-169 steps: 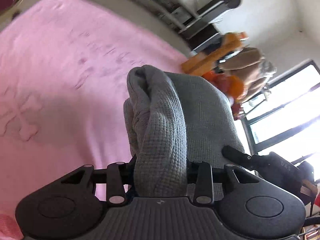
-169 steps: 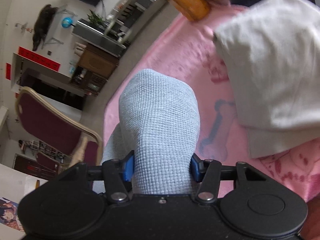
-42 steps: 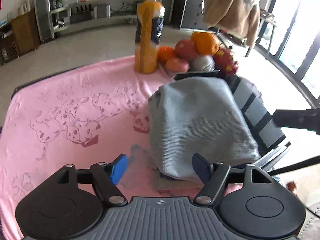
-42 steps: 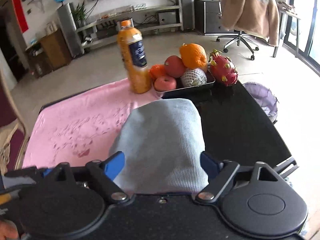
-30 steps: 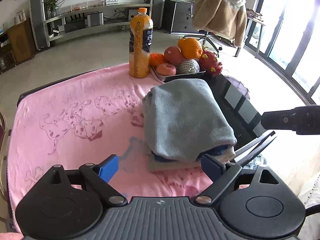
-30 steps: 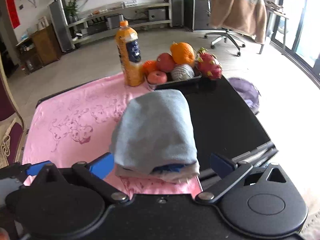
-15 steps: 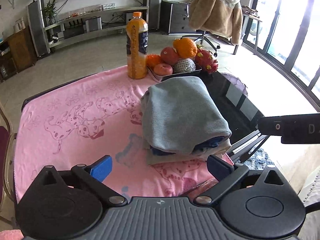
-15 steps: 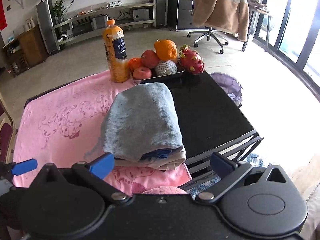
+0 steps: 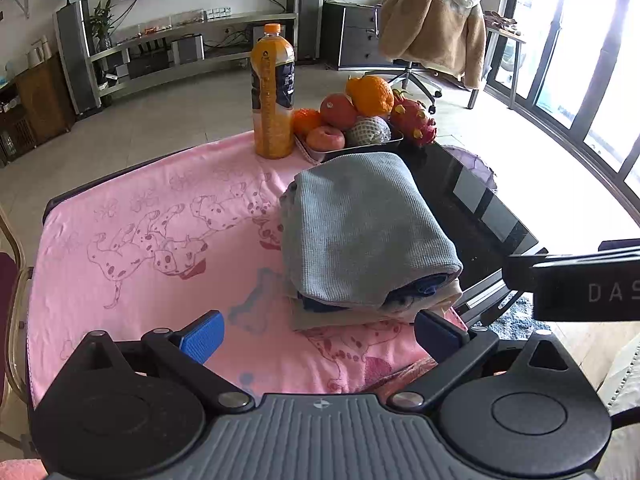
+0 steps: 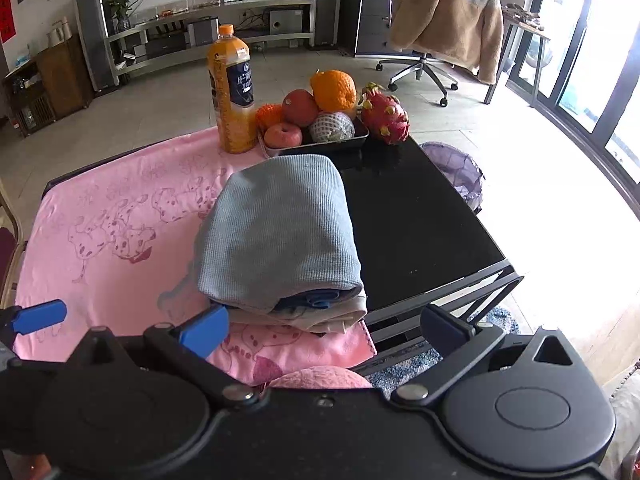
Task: Fold clothes
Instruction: 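Open both tools and withdraw them from the folded sweater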
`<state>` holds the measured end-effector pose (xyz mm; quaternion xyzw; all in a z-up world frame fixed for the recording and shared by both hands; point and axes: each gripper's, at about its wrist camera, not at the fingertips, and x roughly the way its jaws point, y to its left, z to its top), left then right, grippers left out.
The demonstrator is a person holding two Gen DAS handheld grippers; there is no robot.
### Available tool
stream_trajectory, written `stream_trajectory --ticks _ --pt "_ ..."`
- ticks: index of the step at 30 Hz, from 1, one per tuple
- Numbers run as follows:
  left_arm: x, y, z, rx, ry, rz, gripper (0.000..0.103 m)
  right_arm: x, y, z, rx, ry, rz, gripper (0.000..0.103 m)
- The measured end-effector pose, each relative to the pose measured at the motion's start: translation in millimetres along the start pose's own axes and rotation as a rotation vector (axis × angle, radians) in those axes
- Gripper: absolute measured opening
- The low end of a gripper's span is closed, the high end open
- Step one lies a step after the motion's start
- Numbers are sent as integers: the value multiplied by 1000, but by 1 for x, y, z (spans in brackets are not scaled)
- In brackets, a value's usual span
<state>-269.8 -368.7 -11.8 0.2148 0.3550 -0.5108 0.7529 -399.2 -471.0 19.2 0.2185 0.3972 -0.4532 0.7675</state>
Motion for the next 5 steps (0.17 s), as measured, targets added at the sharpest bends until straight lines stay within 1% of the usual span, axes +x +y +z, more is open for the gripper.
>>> stream_trajectory --ticks 5 --pt "0 0 -1 -1 -21 20 102 5 -2 -1 13 11 4 103"
